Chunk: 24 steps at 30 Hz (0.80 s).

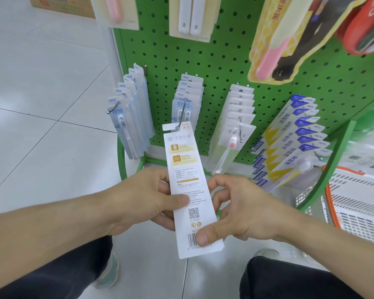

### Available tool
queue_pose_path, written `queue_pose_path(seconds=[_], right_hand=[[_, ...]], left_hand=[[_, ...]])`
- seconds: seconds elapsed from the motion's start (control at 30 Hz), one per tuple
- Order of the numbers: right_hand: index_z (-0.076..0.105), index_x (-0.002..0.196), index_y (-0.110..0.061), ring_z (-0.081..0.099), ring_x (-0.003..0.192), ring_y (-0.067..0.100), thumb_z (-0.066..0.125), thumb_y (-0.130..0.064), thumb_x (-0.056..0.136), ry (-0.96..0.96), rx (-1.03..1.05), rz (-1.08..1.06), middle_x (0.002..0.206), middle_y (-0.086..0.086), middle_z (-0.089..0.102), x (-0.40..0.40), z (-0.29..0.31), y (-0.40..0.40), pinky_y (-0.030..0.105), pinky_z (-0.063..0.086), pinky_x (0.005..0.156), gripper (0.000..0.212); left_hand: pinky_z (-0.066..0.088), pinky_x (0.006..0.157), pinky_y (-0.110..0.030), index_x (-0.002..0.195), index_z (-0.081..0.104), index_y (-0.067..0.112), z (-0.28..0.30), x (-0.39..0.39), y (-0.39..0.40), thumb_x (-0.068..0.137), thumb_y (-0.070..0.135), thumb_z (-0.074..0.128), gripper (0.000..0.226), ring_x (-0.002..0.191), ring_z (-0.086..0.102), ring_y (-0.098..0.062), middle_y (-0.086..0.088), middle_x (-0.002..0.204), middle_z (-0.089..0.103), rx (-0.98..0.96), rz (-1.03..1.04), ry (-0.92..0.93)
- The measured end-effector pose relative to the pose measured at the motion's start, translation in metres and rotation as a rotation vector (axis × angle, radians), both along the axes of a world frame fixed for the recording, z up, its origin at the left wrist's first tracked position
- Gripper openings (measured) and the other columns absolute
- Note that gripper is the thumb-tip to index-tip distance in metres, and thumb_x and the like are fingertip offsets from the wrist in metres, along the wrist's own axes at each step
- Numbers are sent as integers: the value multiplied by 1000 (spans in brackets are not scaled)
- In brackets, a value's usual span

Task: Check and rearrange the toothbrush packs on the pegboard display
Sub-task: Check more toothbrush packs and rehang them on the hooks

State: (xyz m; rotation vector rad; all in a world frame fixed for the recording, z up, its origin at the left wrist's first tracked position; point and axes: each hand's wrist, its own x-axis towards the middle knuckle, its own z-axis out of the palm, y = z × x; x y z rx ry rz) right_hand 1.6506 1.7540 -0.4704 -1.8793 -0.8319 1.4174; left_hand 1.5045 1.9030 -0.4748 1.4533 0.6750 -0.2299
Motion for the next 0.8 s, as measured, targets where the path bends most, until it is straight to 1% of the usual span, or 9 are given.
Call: queue_pose_path(seconds=[0.1,0.17,0.23,0.37,0.43,0.5,0.6,0.7,0.8], right_hand=[[52,113,-16,66,52,19,92,-13,68,-13,-24,48,68,-1,72,-2,1,1,24,39,36,61],[49,120,-23,67,51,19,85,-21,80,-1,-37,57,68,3,73,-3,0,1,26,46,38,54],[51,123,-28,66,50,20,79,-26,85,-2,-32,55,73,7,75,-2,-3,2,27,51,43,47],[62,117,-25,74,74,26,86,-13,78,-67,40,39,97,6,77,2,-11,2,37,62,62,47],[64,113,-25,74,75,19,87,-5,75,-76,62,41,96,2,78,4,-13,2,37,62,61,48],[66,111,-28,73,70,17,84,-5,80,-80,65,60,91,0,78,4,-13,2,33,59,55,43],[66,115,-28,74,68,21,77,-12,88,-67,70,55,87,2,78,5,-13,1,31,56,51,33],[69,115,-25,74,68,21,71,-25,94,-67,87,31,87,4,79,7,-13,1,31,59,55,21],[73,110,-22,75,70,22,66,-31,95,-70,104,-7,88,1,79,5,-14,2,31,61,58,18]], left_hand=[[64,75,-40,113,63,10,-3,-1,-1,93,7,68,21,91,75,-30,-5,99,79,-3,-46,38],[63,77,-41,112,62,10,-6,-3,-3,93,6,68,21,91,76,-27,-4,99,78,-2,-100,61],[63,81,-44,114,61,12,-9,-4,-5,93,4,68,23,92,76,-24,-3,100,78,-5,-159,84],[62,84,-40,122,62,19,-13,-5,-8,95,7,66,30,95,75,-25,-2,103,78,4,-277,112],[62,81,-36,125,63,21,-15,-5,-8,94,9,68,33,95,74,-25,0,105,77,40,-295,101],[62,76,-34,124,65,25,-16,-4,-8,90,4,71,40,92,75,-20,4,108,76,92,-259,73],[61,69,-31,121,65,29,-18,-2,-5,88,0,73,45,87,76,-19,4,107,75,164,-193,42],[62,68,-32,124,62,30,-17,-1,-3,94,10,68,37,83,76,-23,1,102,77,189,-238,13],[62,68,-31,125,58,32,-16,-1,-4,97,14,64,33,79,76,-23,2,102,76,251,-296,6]])
